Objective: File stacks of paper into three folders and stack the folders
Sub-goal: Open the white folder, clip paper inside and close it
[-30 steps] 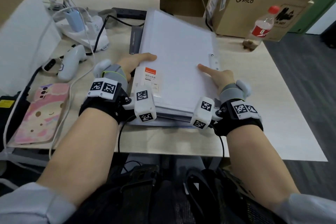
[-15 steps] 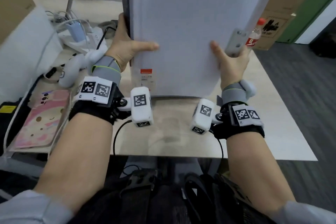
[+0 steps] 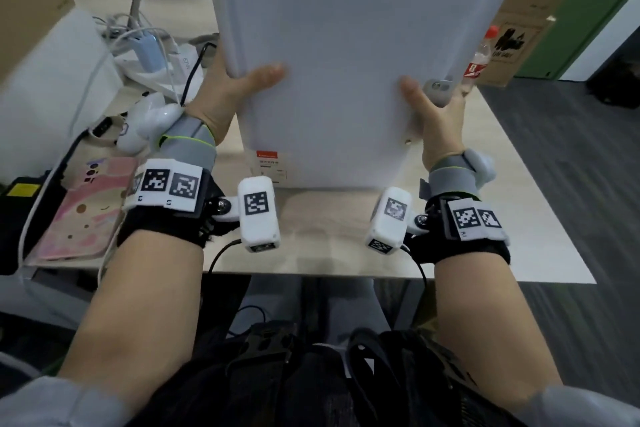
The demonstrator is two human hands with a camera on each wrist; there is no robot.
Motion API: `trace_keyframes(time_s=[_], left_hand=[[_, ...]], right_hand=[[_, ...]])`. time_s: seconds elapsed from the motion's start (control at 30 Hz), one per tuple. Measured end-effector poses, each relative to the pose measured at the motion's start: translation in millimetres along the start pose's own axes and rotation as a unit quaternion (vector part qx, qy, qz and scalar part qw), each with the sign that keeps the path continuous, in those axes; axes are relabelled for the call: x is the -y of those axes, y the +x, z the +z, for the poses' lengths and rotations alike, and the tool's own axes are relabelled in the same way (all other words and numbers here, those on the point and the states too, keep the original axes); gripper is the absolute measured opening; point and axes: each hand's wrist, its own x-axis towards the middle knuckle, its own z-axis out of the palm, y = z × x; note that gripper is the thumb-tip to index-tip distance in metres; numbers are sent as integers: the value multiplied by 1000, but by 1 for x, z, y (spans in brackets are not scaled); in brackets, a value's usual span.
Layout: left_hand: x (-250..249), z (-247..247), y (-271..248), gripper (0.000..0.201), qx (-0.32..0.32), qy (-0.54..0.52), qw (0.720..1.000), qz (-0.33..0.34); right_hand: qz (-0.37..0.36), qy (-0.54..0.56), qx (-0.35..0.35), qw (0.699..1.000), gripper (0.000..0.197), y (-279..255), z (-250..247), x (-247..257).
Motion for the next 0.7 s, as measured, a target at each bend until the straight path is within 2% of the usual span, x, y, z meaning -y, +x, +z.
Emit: trace_keyframes(time_s=[0.03, 0.1, 0.17, 0.27, 0.4, 0.53, 0.6, 0.7], left_hand=[[-2, 0, 0, 100, 1, 3, 1000, 0], [-4, 2, -2, 93, 13, 0, 1000, -7], [-2, 2, 0, 96, 17, 8, 1000, -5], [4, -3, 3, 115, 8, 35, 999, 2], [25, -13, 4, 103, 14, 76, 996, -39], [38, -14, 7, 107, 5, 102, 994, -41], [37, -14, 9, 105, 0, 98, 994, -37], [38, -16, 10, 103, 4, 91, 995, -43]], right_hand=[[3, 6, 6, 1000, 64, 1, -1, 1], [9, 11, 22, 1000, 58, 0, -4, 2], [12, -2, 34, 999, 63, 0, -7, 1], [25, -24, 38, 999, 82, 1, -9, -3], [49, -42, 63, 996, 55, 1, -12, -15], [50, -52, 62, 995, 45, -1, -12, -22], [43, -35, 53, 997, 48, -1, -11, -22], [54, -19, 38, 998, 67, -1, -12, -24]])
